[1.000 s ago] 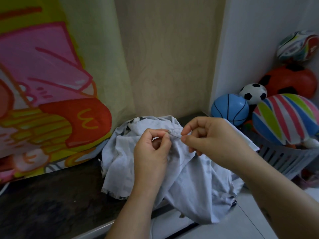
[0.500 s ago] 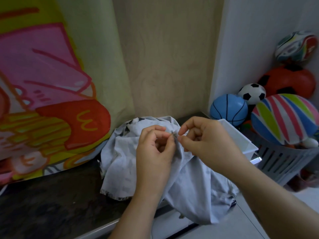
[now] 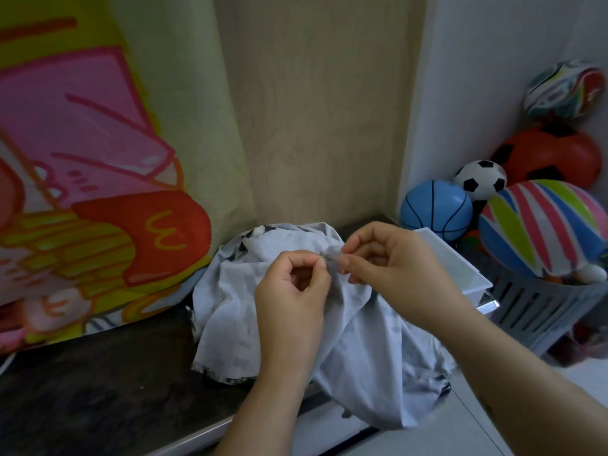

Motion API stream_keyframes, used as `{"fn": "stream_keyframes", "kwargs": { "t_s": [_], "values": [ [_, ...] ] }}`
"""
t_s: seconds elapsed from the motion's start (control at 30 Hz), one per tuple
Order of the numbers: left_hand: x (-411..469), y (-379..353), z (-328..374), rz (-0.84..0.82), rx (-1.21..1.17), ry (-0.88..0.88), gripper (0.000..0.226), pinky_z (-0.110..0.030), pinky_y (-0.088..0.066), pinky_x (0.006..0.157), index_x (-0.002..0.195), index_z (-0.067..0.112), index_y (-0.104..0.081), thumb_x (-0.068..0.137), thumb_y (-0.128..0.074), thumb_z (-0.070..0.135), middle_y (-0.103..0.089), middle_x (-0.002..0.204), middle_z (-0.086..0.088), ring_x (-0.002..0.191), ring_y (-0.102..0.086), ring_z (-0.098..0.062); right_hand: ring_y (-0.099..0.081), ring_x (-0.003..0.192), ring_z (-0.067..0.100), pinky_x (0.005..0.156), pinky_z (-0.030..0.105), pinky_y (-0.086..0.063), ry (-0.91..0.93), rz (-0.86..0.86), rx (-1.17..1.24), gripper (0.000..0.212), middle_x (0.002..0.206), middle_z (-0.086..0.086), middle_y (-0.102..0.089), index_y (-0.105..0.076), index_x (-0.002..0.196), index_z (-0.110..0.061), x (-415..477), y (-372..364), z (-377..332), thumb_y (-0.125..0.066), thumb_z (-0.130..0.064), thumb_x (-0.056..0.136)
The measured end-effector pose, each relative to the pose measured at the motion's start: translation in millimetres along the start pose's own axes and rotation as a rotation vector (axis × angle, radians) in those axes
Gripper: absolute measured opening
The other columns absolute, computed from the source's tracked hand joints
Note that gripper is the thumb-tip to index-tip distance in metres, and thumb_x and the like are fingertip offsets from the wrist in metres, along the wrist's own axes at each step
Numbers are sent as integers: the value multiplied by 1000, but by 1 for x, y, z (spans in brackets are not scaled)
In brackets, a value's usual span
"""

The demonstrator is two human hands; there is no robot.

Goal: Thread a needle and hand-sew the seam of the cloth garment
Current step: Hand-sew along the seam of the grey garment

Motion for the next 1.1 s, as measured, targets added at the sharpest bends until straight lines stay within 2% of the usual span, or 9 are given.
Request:
{"fn": "stream_keyframes", "kwargs": {
  "t_s": [0.17, 0.23, 0.33, 0.43, 0.57, 0.67, 0.83, 0.97, 1.1],
  "values": [
    [1, -5, -2, -106, -57, 19, 12, -10, -49, 65, 80, 20, -65, 87, -65, 11, -72, 78, 11, 75, -67, -1, -62, 58, 2, 57, 12, -49, -61, 65, 35, 7, 72, 5, -70, -67, 84, -8, 1, 6, 7, -65, -15, 85],
    [4, -6, -5, -177, -87, 47, 13, -10, -48, 66, 79, 20, -66, 87, -65, 10, -72, 76, 11, 74, -67, -1, -67, 74, 10, 69, 23, -53, -125, 108, -70, 19, 79, 4, -72, -71, 81, -20, 5, 21, 12, -60, -34, 87],
    [4, -13, -8, -339, -131, 100, 15, -14, -48, 66, 76, 18, -66, 87, -65, 8, -71, 74, 8, 72, -66, -3, -65, 93, 15, 84, 31, -52, -305, -70, -129, 34, 89, -1, -72, -74, 81, -25, 3, 20, 25, -53, -51, 87],
    [-1, -20, -12, -463, -146, 170, 21, -17, -47, 64, 72, 24, -68, 87, -65, 10, -71, 73, 6, 70, -65, -4, -65, 99, 11, 98, 33, -45, -350, -225, 3, 29, 93, -5, -74, -77, 85, -22, -1, 9, 28, -58, -43, 86],
    [-2, -22, -15, -510, -146, 211, 24, -21, -48, 69, 71, 28, -72, 87, -64, 11, -71, 76, 5, 73, -65, -6, -66, 80, 8, 81, 20, -48, -316, -233, 121, 17, 80, -5, -74, -75, 83, -17, -1, 11, 21, -61, -26, 85],
    [-3, -20, -17, -521, -143, 246, 22, -13, -45, 59, 72, 25, -71, 88, -64, 11, -69, 68, 8, 62, -61, -2, -52, 69, 11, 67, 22, -42, -302, -20, 90, 22, 69, -12, -68, -73, 85, -15, 4, 24, 23, -59, -31, 88],
    [0, -18, -20, -479, -145, 271, 21, -17, -47, 66, 71, 24, -73, 86, -66, 12, -72, 72, 5, 69, -64, -4, -62, 55, 12, 52, 18, -48, -249, 204, 702, 17, 74, 1, -70, -58, 87, -11, 7, 37, 15, -48, -20, 96],
    [2, -18, -25, -427, -223, 352, 27, -23, -49, 69, 67, 26, -75, 87, -65, 11, -73, 73, 1, 70, -66, -9, -69, 69, 12, 59, 15, -52, 36, 193, 227, 14, 78, -1, -71, -65, 89, -18, 5, 45, -6, -52, -12, 93],
    [5, -14, -33, -346, -300, 434, 25, -28, -50, 73, 68, 19, -76, 88, -63, 10, -73, 75, -6, 72, -67, -13, -63, 71, -3, 70, 12, -51, 194, -51, -383, 19, 76, -19, -67, -66, 91, -39, 0, 31, -16, -59, -22, 87]
  ]
}}
Point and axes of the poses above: each hand's wrist, its own x-axis towards the middle knuckle, its own y-axis out of the back of the hand, z = x × y, the point moved 6 cm from there along x, towards the middle knuckle
